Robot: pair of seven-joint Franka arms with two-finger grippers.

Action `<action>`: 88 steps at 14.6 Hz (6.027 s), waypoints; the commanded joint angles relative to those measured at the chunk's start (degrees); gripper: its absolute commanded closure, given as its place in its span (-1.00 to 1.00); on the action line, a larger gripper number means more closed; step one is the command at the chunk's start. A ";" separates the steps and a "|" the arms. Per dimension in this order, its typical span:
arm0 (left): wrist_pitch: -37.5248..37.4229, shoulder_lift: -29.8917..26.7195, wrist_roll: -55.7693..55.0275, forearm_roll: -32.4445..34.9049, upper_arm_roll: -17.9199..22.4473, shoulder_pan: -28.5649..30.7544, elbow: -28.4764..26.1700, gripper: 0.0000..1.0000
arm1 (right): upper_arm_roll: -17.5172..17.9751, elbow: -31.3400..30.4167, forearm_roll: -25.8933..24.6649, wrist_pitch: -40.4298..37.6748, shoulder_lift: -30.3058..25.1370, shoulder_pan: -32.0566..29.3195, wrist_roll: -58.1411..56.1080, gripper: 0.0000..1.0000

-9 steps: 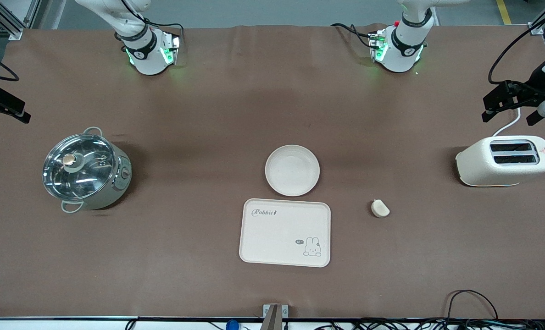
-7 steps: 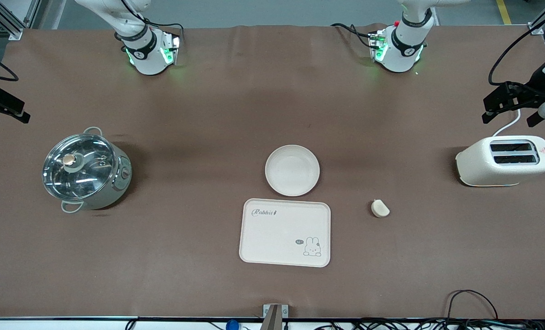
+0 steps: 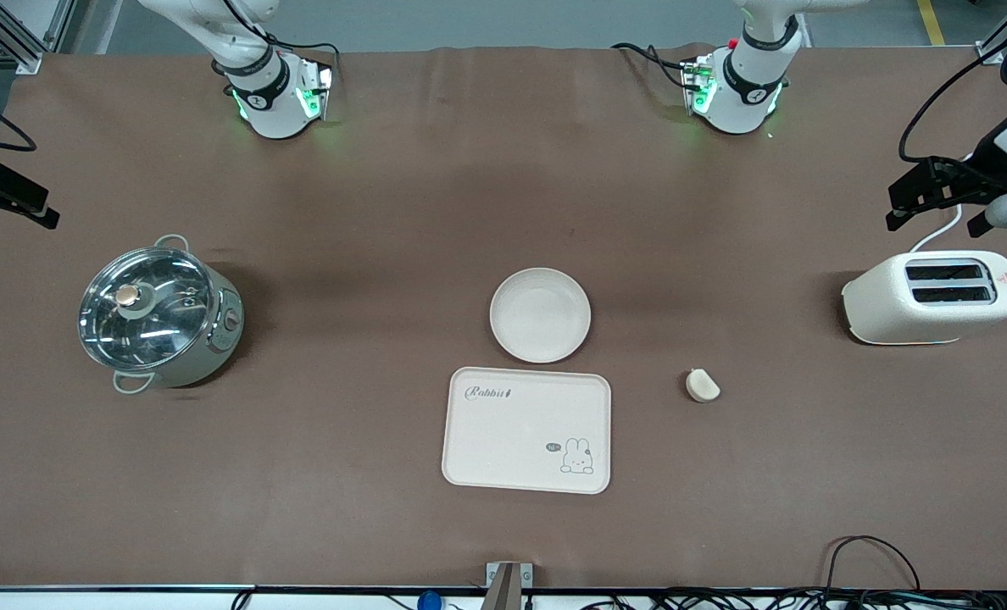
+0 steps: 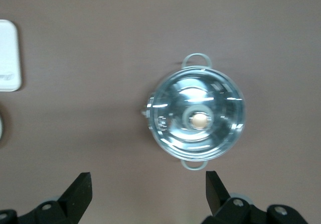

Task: Place bun in plate and plate on tray

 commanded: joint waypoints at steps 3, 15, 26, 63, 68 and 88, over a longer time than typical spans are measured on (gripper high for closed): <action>5.11 14.35 0.57 -0.52 -1.11 -0.67 0.30 -1.00 | 0.65 -5.43 3.92 11.47 9.79 3.80 0.27 -1.00; 40.38 39.68 -4.00 -1.04 -2.87 -5.43 -2.60 -1.00 | 0.82 -12.79 16.75 35.47 25.19 23.05 14.34 -1.00; 46.37 39.60 -5.32 -5.53 -4.54 -5.08 -7.18 0.52 | 0.82 -20.81 20.44 55.52 28.35 39.40 25.40 -1.00; 5.54 12.97 -5.50 5.02 -9.20 2.04 7.29 -1.00 | 0.73 -7.83 32.38 69.33 38.72 41.70 26.90 0.99; -3.89 6.66 -4.62 5.02 -9.03 2.13 10.40 -1.00 | 0.73 0.70 32.66 69.07 45.74 39.50 26.82 0.99; -5.49 -0.22 -1.54 -0.34 0.73 -3.32 4.95 -1.00 | -0.93 13.66 28.97 69.77 58.42 38.00 21.98 0.99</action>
